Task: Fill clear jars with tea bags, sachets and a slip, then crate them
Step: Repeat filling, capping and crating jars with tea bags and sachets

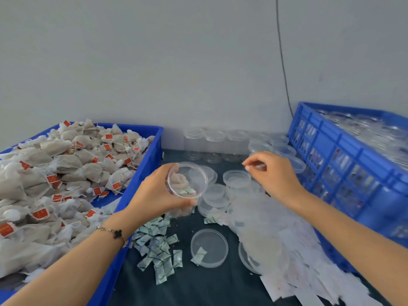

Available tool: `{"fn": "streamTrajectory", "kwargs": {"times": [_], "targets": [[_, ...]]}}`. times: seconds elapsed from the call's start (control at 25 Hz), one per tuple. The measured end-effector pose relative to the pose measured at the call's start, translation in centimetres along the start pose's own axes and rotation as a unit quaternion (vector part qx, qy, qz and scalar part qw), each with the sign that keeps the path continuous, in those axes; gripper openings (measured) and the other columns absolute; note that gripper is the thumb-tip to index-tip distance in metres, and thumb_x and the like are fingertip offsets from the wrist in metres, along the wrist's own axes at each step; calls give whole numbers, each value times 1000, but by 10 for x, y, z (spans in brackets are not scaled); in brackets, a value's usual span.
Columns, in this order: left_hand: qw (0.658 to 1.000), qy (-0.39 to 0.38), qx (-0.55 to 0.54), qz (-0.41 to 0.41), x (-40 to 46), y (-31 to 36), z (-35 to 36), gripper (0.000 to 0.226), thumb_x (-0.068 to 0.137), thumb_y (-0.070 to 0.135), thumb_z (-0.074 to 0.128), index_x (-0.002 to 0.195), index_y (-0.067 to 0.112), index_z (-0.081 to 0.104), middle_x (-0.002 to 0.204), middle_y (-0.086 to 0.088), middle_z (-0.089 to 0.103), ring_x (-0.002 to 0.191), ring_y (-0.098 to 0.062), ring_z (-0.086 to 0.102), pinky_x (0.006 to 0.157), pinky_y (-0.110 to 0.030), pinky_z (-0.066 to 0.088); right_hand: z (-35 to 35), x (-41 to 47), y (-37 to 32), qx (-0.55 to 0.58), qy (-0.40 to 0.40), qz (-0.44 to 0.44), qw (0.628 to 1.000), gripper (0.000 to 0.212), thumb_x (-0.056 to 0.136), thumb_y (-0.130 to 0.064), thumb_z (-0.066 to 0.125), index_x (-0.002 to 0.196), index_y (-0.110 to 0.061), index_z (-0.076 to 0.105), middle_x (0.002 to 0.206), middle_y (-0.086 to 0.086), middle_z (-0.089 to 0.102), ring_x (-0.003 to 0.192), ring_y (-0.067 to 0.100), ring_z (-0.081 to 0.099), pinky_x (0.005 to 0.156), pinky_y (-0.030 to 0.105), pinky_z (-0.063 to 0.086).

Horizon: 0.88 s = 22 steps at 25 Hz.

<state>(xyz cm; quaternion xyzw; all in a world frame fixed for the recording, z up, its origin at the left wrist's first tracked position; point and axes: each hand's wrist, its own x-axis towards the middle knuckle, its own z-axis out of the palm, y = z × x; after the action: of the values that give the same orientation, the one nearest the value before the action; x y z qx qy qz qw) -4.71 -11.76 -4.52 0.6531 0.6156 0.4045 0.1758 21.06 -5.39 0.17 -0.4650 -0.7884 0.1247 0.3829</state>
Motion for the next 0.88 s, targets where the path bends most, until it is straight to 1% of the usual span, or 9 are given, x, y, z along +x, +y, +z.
{"fn": "streamTrajectory", "kwargs": {"times": [0.16, 0.28, 0.36, 0.44, 0.52, 0.6, 0.76, 0.84, 0.88], "targets": [[999, -11, -33, 22, -8, 41, 25, 72, 41, 66, 81, 104, 55, 45, 105, 35, 55, 102, 13, 53, 81, -14, 42, -30, -25, 52, -16, 32, 79, 996, 13, 85, -7, 66, 84, -20, 70, 82, -8, 68, 76, 1, 60, 68, 4, 42], [999, -34, -33, 24, -17, 72, 55, 64, 42, 60, 83, 94, 53, 45, 100, 31, 57, 94, 13, 54, 81, -20, 48, -35, -42, 88, -55, 19, 155, 986, 15, 86, -8, 63, 88, -20, 71, 86, -6, 69, 86, 11, 64, 75, 18, 46], [998, -53, -36, 21, -22, 86, 76, 69, 47, 55, 87, 103, 49, 47, 103, 26, 57, 99, 6, 55, 89, -27, 48, -34, -55, 108, -141, -101, 209, 962, 22, 86, -10, 59, 104, -18, 69, 103, -1, 68, 102, 18, 62, 83, 25, 46], [997, -59, -43, 19, -24, 95, 93, 77, 48, 54, 88, 112, 47, 45, 106, 29, 55, 105, 3, 54, 91, -22, 44, -29, -73, 120, -192, -241, 200, 930, 34, 86, -18, 60, 120, -20, 61, 118, -1, 60, 112, 19, 56, 89, 26, 44], [996, -65, -52, 20, -25, 103, 104, 78, 47, 56, 86, 110, 52, 40, 103, 36, 51, 104, 8, 51, 87, -15, 40, -23, -92, 128, -223, -339, 163, 899, 35, 82, -27, 63, 117, -21, 59, 118, -4, 56, 109, 19, 53, 85, 30, 45], [996, -74, -50, 24, -23, 110, 111, 79, 46, 61, 85, 109, 54, 38, 103, 37, 49, 103, 8, 50, 89, -18, 39, -18, -106, 134, -263, -388, 121, 875, 28, 81, -33, 64, 102, -17, 57, 109, -1, 58, 99, 20, 54, 76, 31, 43], [996, -79, -43, 22, -23, 119, 114, 70, 38, 70, 75, 96, 64, 37, 99, 39, 48, 97, 13, 49, 83, -17, 38, -12, -116, 138, -364, -339, 12, 867, 17, 95, -30, 45, 93, -17, 56, 104, 6, 61, 97, 25, 57, 83, 34, 40], [996, -77, -37, 18, -24, 122, 113, 74, 37, 72, 74, 99, 63, 36, 102, 39, 46, 98, 12, 49, 84, -16, 38, -12, -121, 138, -363, -318, -16, 876, 29, 100, -32, 35, 93, -18, 60, 96, 4, 62, 90, 24, 58, 74, 32, 39], [996, -77, -32, 17, -24, 122, 113, 74, 37, 73, 73, 100, 63, 35, 102, 40, 46, 97, 15, 48, 81, -13, 38, -15, -121, 136, -325, -289, 5, 900, 29, 99, -32, 35, 84, -23, 58, 86, 0, 60, 81, 20, 57, 66, 30, 37]]}}
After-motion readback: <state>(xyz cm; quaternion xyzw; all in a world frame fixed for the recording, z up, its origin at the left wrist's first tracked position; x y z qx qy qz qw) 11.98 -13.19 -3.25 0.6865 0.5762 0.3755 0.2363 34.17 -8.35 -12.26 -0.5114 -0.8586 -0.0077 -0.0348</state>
